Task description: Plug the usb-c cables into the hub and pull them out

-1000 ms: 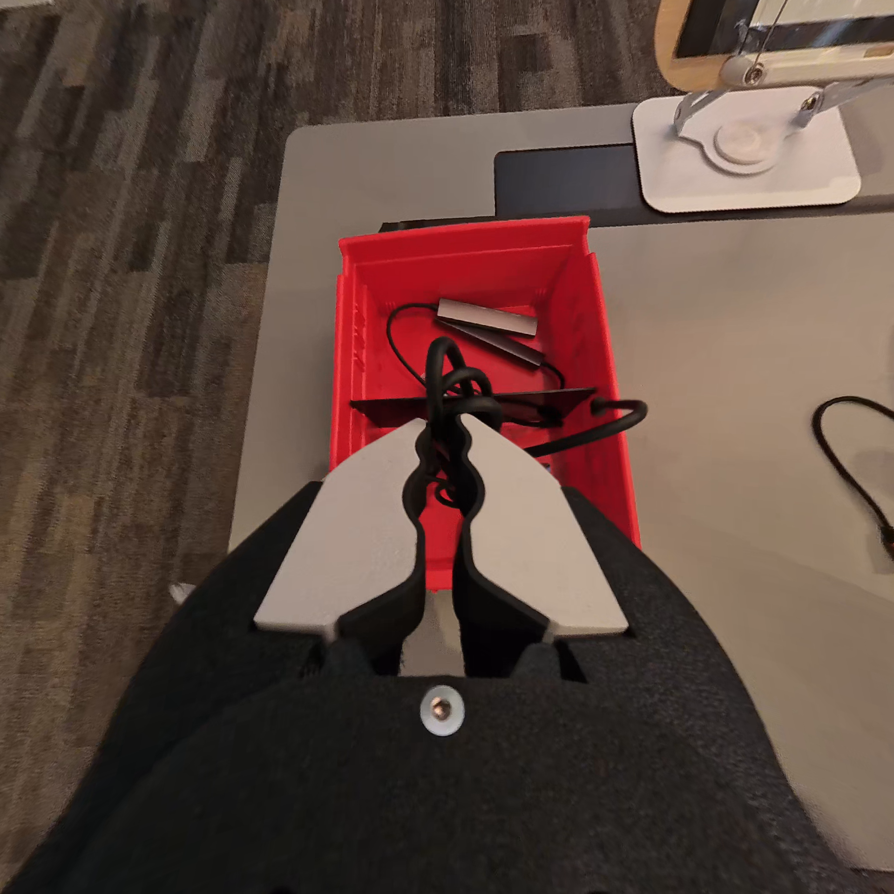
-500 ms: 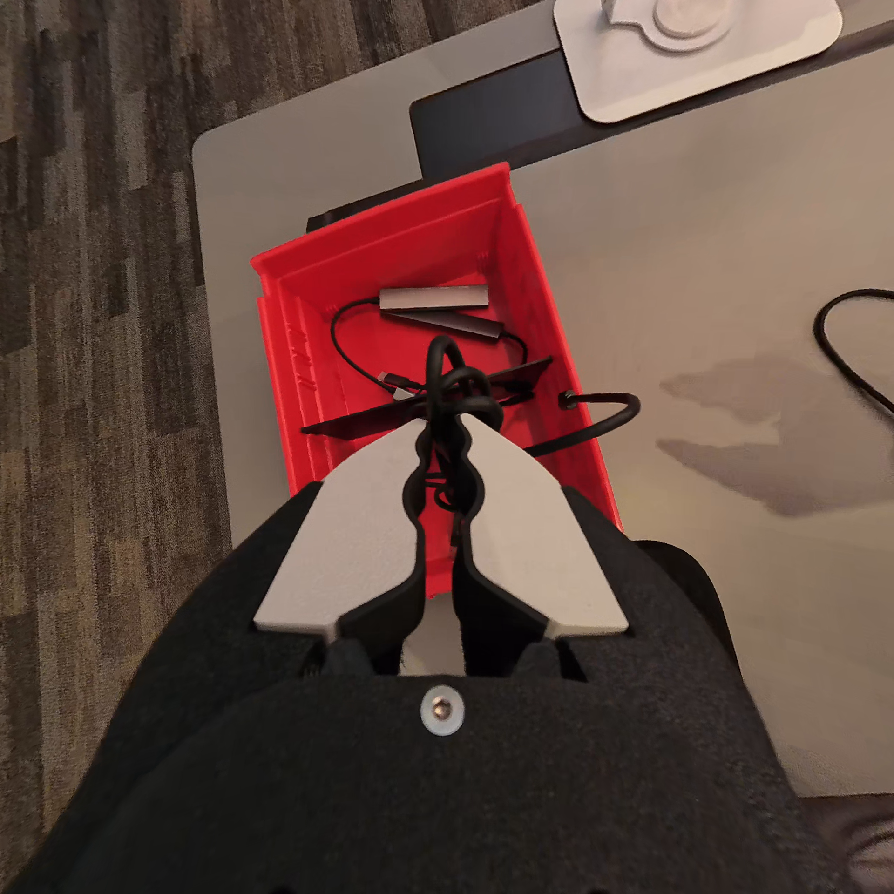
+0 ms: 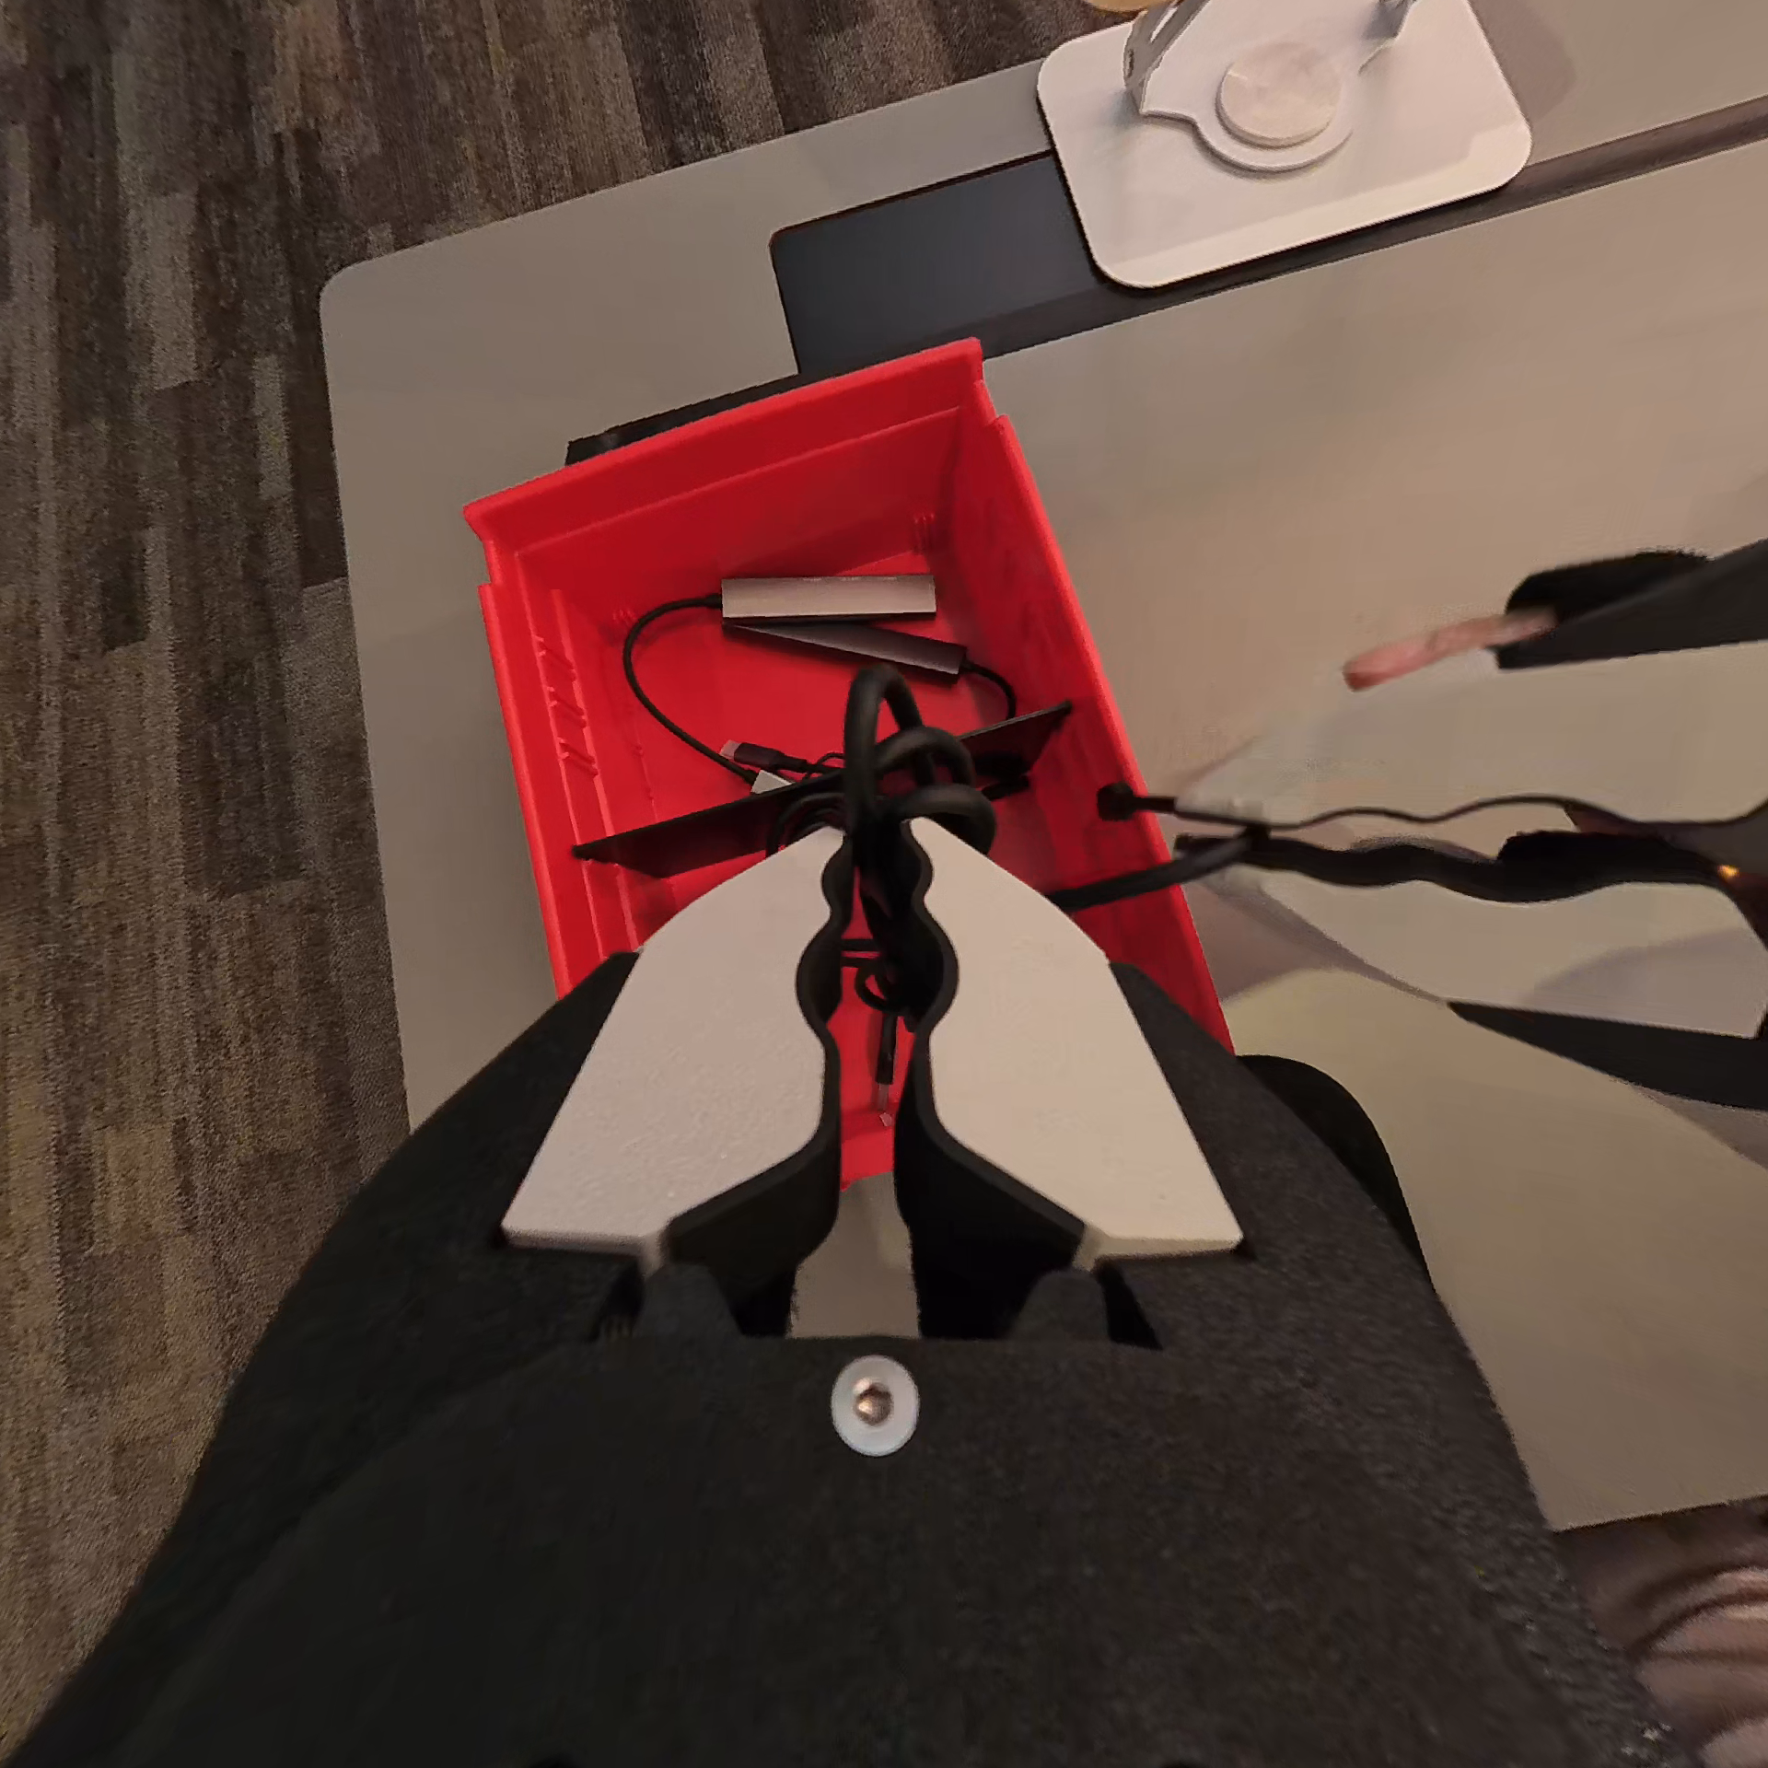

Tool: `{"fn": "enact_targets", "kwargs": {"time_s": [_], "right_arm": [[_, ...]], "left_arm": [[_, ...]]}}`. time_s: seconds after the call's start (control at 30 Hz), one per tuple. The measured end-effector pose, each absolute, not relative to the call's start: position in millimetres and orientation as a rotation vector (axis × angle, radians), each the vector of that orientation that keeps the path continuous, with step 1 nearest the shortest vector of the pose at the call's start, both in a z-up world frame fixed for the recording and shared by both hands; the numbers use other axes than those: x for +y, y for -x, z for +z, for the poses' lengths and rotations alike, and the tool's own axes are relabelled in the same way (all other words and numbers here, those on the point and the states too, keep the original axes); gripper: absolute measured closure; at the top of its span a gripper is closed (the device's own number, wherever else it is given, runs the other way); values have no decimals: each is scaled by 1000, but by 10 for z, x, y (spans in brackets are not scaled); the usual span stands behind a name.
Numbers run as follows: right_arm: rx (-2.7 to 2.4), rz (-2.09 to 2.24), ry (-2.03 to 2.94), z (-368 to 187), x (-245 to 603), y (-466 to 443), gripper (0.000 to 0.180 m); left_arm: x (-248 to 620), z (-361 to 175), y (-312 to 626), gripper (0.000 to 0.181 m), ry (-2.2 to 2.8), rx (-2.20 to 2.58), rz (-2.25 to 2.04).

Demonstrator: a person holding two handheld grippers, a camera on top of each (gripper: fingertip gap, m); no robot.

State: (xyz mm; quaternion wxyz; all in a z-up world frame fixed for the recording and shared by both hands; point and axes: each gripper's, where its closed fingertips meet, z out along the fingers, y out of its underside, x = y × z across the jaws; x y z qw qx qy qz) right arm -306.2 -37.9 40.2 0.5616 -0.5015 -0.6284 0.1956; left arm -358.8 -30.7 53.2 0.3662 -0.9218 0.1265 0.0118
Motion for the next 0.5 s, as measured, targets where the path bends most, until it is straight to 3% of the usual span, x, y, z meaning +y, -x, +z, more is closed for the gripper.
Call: {"fn": "enact_targets", "kwargs": {"time_s": [0.03, 0.33, 0.5], "right_arm": [[-1489, 476, 1172, 397, -413, 3074, 173], [-1651, 494, 1084, 142, -792, 3138, 174], [-1587, 533, 1069, 262, -795, 3103, 174]], "left_arm": [[-298, 532, 3600, 175, 2364, 324, 22], [-273, 576, 3826, 175, 2309, 171, -123], [-286, 711, 3867, 176, 2217, 127, -231]]}}
